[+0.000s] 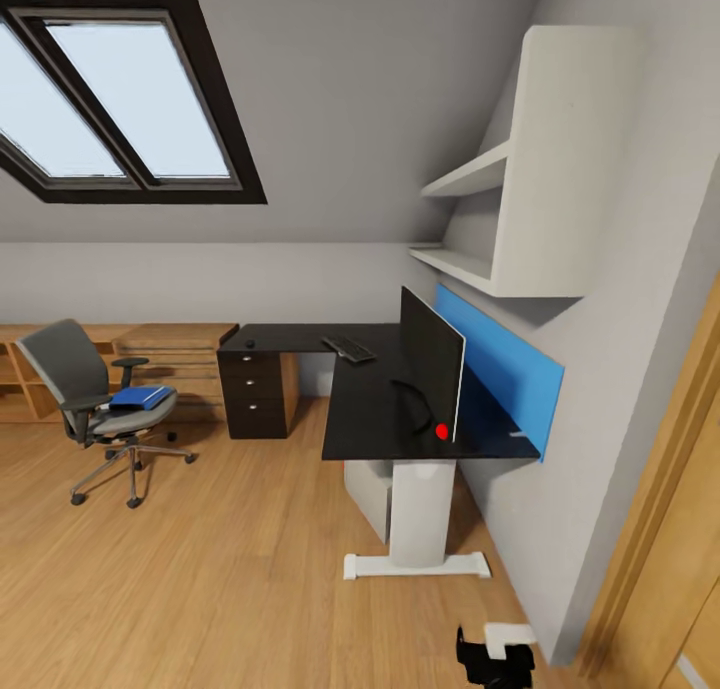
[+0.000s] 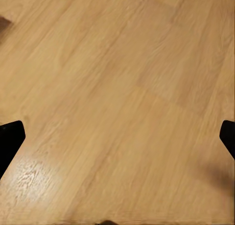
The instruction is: In the bedroom, organize the workspace by keeping the computer under the desk, ensuring the monitor is on the desk, placing the keyboard on the desk next to the monitor, placing the mouse on the desk next to the keyboard, moving the folder from the swivel chair onto the desk next to the mouse, stacking the notebook on top of the folder with the pen on top of the notebook, and positioning the swivel chair next to the desk.
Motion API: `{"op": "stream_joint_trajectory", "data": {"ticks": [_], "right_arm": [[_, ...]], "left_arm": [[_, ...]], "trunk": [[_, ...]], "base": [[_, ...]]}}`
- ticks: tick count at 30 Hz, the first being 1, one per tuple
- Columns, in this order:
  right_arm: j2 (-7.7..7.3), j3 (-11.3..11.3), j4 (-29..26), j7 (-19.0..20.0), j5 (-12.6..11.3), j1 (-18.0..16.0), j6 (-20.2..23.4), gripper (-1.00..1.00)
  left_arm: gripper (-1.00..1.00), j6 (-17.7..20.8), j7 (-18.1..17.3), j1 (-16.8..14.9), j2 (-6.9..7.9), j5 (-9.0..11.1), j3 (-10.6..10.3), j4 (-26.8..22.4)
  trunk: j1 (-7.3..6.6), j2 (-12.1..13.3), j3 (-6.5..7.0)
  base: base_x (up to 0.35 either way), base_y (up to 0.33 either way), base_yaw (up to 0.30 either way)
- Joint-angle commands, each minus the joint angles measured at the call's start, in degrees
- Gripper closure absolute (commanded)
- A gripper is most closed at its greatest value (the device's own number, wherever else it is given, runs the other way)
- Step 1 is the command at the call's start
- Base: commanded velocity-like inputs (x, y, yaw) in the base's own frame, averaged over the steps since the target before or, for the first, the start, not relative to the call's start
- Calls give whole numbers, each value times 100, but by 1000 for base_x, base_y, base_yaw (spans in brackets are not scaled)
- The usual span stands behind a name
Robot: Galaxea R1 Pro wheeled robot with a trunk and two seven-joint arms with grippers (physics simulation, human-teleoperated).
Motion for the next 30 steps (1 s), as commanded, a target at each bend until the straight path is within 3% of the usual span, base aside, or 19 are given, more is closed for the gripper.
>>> {"op": "stream_joint_trajectory", "data": {"ticks": [1,13,16,20,30], "right_arm": [[-17,-42,20,42,62,41,-20,-100],[-45,-41,49,279,59,268,-20,-100],[-41,-41,46,291,59,297,-23,-100],[-19,-38,43,298,58,312,-32,-100],[11,-33,49,312,58,314,-37,-100]], "left_arm": [[-100,-8,-34,2,2,50,-14,55],[-100,-4,-295,2,48,82,0,388],[-100,-4,-361,2,79,208,3,394],[-100,-36,-451,2,90,499,1,396],[-100,-398,-479,2,91,592,-3,449]], "trunk": [[-22,37,12],[-285,518,228],[-351,638,281],[-351,638,281],[-351,638,281]], "base": [[0,0,0],[0,0,0],[0,0,0],[0,0,0],[0,1,0]]}}
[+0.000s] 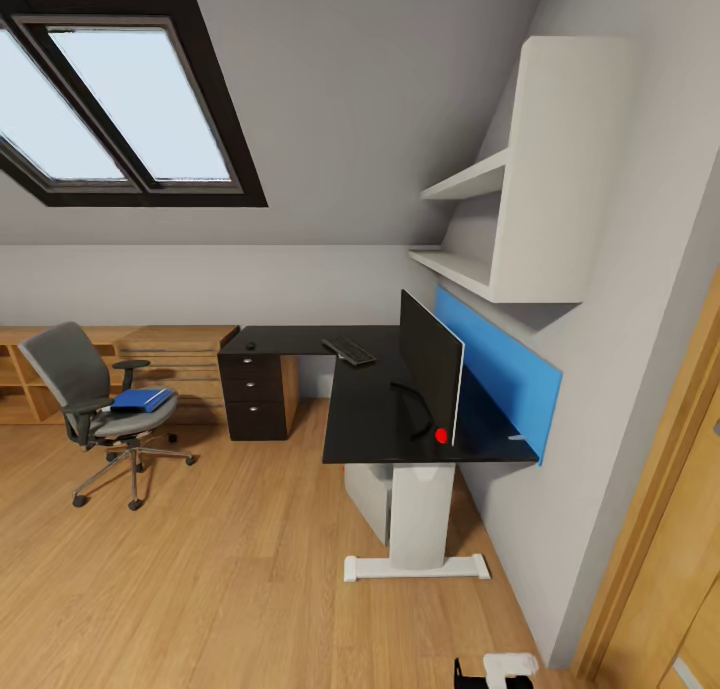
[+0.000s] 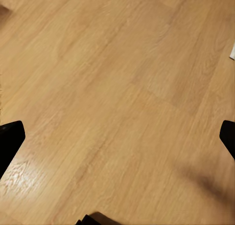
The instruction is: In the bedroom, organize the workspace by keeping the computer under the desk, ensuring the monitor is on the desk, placing the keyboard on the desk next to the monitor, placing the mouse on the desk next to the keyboard, moving the folder from the swivel chair onto the desk next to the mouse, stacking the notebook on top of the folder with the pen on top of the notebook, and positioning the swivel chair next to the desk.
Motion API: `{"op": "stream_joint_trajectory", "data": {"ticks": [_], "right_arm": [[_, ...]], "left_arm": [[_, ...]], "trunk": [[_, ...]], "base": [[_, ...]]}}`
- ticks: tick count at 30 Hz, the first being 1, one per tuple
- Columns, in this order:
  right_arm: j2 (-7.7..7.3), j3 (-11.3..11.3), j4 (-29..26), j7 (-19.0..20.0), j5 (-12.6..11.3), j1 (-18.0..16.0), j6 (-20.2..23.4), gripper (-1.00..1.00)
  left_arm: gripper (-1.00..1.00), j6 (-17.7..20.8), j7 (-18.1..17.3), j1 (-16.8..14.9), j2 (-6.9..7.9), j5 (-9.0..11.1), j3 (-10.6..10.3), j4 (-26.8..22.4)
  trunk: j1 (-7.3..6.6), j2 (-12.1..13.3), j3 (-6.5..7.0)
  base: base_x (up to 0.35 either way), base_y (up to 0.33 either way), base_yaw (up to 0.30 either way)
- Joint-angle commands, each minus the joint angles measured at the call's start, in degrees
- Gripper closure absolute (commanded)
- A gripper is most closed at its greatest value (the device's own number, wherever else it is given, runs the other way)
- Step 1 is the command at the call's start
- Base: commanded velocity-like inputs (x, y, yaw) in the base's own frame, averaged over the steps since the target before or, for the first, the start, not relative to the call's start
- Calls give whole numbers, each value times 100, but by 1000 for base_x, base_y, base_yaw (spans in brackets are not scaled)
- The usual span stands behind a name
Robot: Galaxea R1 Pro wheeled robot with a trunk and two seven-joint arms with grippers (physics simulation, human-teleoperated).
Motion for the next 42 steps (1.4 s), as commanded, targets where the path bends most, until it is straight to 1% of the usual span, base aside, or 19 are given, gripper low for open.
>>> {"op": "stream_joint_trajectory", "data": {"ticks": [1,8,17,21,24,26,27,30,34,42], "right_arm": [[3,-48,12,-21,61,-7,-19,-100],[17,-54,11,122,61,-5,-19,-100],[27,-55,14,142,61,-5,-15,-100],[24,-55,13,143,61,-5,-19,-100],[21,-55,12,143,61,-5,-19,-100],[23,-55,10,143,61,-5,-20,-100],[25,-55,9,143,61,-5,-20,-100],[24,-55,7,143,61,-5,-20,-100],[20,-55,6,143,61,-5,-20,-100],[10,-57,5,143,72,-2,1,-100]], "left_arm": [[-100,-20,16,3,2,34,-16,2],[-100,-65,15,3,12,39,-16,50],[-100,-65,15,3,10,31,-16,57],[-100,-59,1,3,9,24,-28,76],[-100,-56,-111,3,10,22,-36,139],[-100,-55,-309,3,16,20,-36,241],[-100,-54,-449,4,30,20,-35,300],[-100,-53,-650,5,107,28,-31,383],[-100,-53,-717,3,153,36,-25,509],[-100,-61,-747,3,166,39,-17,723]], "trunk": [[2,-6,-8],[2,-6,-8],[2,-6,-8],[2,-6,-8],[2,-6,-8],[2,-6,-8],[2,-6,-8],[2,-6,-8],[2,-6,-8],[2,-6,-8]], "base": [[0,24,0],[0,197,0],[2,300,0],[118,304,0],[161,303,0],[183,298,0],[192,295,0],[197,294,0],[216,282,0],[262,239,0]]}}
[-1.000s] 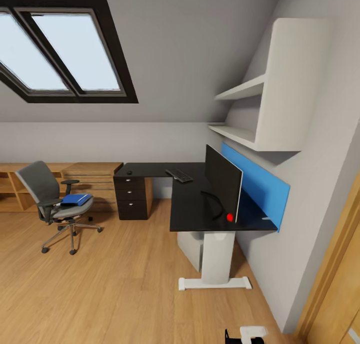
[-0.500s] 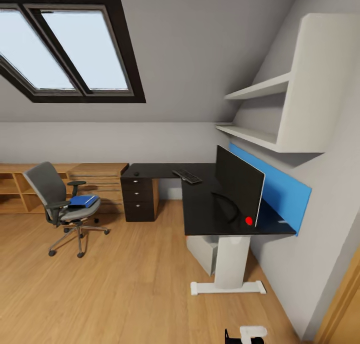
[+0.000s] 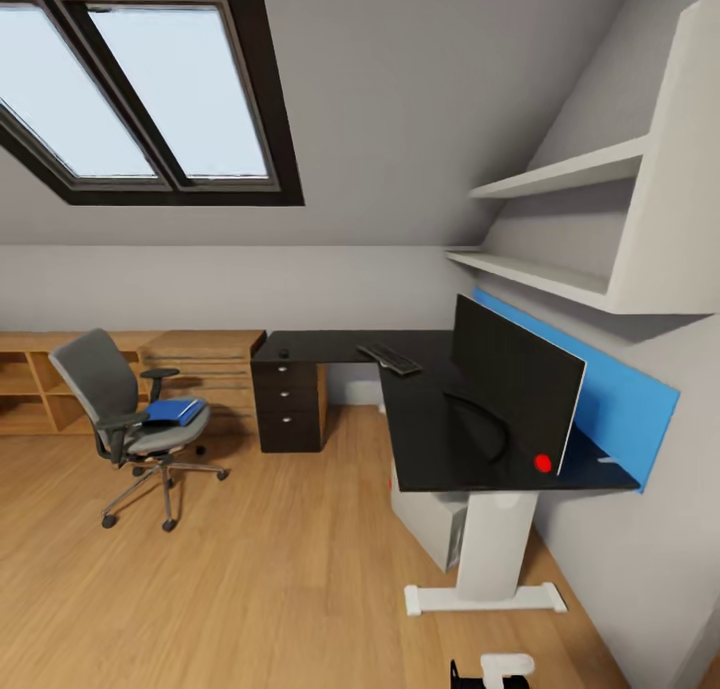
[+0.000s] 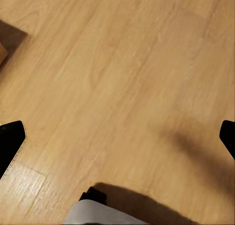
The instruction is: In the bedroom, organize the workspace by keeping the computer under the desk, ensuring the monitor is on the desk, placing the keyboard on the desk next to the monitor, placing the mouse on the desk next to the keyboard, moving the folder from the swivel chair onto the desk next to the mouse, stacking the notebook on top of the folder with the pen on top of the notebook, and positioning the swivel chair next to the desk.
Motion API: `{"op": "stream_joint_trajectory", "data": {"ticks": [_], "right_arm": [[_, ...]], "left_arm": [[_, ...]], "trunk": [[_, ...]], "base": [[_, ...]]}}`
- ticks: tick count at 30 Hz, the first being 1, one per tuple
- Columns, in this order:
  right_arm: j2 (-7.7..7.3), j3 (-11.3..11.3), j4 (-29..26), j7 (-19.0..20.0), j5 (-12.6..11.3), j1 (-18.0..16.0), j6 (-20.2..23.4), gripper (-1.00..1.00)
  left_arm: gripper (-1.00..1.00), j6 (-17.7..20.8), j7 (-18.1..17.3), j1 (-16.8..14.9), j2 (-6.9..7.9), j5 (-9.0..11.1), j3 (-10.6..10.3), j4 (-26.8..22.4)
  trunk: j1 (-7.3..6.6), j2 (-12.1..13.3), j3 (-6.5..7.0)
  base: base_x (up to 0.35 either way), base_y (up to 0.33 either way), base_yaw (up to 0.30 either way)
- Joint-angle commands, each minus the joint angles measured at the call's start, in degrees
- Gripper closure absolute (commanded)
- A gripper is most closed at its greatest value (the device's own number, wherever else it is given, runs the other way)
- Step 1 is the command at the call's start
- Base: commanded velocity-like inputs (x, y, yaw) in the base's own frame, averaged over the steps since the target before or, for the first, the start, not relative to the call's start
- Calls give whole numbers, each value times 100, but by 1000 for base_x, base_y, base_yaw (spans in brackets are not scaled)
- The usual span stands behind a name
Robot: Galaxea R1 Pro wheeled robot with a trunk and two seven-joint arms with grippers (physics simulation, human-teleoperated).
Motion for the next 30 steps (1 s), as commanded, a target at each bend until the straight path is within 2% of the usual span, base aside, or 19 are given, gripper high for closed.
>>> {"op": "stream_joint_trajectory", "data": {"ticks": [1,8,13,14,15,17,19,25,30], "right_arm": [[-5,-45,13,-32,63,-2,-14,-100],[-76,-44,11,-28,77,298,-21,-100],[-173,-43,11,-16,91,847,-167,-100],[-184,-43,11,-17,98,1048,-644,-100],[-187,-43,11,-19,98,1106,-957,-100],[-178,-43,13,-38,94,1168,-1415,-100],[-161,-42,17,-39,91,1196,-1602,-100],[-86,-35,20,-33,86,1218,-1572,-100],[-79,-37,17,-39,86,1220,-1536,-100]], "left_arm": [[-100,-1,-45,1,0,59,10,46],[-100,-68,-52,1,-6,57,12,306],[-100,-629,-186,1,-20,50,5,571],[-100,-1000,-469,1,-20,49,3,754],[-100,-1140,-585,1,-19,50,6,820],[-100,-1300,-707,1,-17,54,9,896],[-100,-1367,-757,1,-21,57,15,928],[-100,-1396,-789,1,-18,59,27,949],[-100,-1377,-791,1,-23,65,22,951]], "trunk": [[5,-6,-7],[5,-6,-7],[5,-6,-7],[5,-6,-7],[5,-6,-7],[5,-6,-7],[5,-6,-7],[5,-6,-7],[5,-6,-14]], "base": [[276,224,0],[279,220,0],[285,215,0],[293,185,0],[295,178,0],[297,171,0],[298,168,0],[299,165,0],[299,165,0]]}}
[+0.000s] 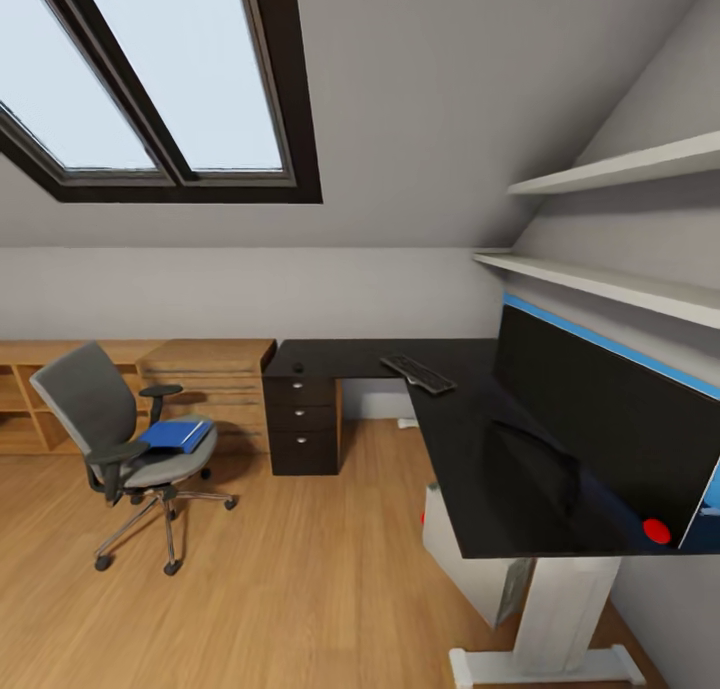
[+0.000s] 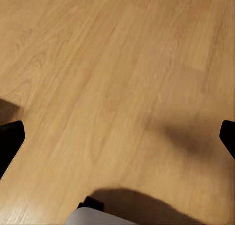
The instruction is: In the bedroom, organize the workspace by keeping the computer under the desk, ensuring the monitor is on the desk, placing the keyboard on the desk next to the monitor, placing the mouse on the desk next to the keyboard, moving the folder from the swivel chair onto the desk next to the mouse, stacking the notebook on top of the folder with the pen on top of the notebook, and positioning the swivel chair next to the desk.
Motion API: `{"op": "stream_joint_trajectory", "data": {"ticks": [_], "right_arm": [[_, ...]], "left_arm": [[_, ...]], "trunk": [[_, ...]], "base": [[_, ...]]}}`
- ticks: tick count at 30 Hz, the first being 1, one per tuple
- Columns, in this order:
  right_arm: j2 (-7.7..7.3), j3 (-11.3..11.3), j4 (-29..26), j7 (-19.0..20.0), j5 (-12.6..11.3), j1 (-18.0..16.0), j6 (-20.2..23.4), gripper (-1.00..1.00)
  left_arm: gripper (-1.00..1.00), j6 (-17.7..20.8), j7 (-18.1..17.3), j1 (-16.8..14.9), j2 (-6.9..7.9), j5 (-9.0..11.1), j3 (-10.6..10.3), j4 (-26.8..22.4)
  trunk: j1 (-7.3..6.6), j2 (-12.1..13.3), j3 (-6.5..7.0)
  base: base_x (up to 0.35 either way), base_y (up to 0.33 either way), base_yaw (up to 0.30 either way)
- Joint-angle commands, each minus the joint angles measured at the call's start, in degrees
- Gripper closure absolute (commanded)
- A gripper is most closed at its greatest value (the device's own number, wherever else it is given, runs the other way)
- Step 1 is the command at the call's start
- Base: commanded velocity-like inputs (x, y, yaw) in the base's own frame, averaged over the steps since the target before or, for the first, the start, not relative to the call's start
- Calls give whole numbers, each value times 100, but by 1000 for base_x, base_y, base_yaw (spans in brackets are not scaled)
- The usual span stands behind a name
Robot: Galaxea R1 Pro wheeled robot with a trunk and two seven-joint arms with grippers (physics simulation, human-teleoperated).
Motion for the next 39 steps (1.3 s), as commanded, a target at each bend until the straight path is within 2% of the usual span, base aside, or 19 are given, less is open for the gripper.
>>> {"op": "stream_joint_trajectory", "data": {"ticks": [1,29,39], "right_arm": [[-2,-48,13,-28,61,-7,-16,-100],[-6,-51,8,-30,61,-6,0,-100],[-12,-52,7,-29,61,-6,0,-100]], "left_arm": [[-100,13,-60,2,-3,23,43,-7],[-100,25,-59,2,-4,18,41,-7],[-100,43,-55,3,-12,19,41,-7]], "trunk": [[5,-6,-13],[5,-6,-266],[5,-6,-360]], "base": [[299,165,0],[256,234,0],[323,65,-43]]}}
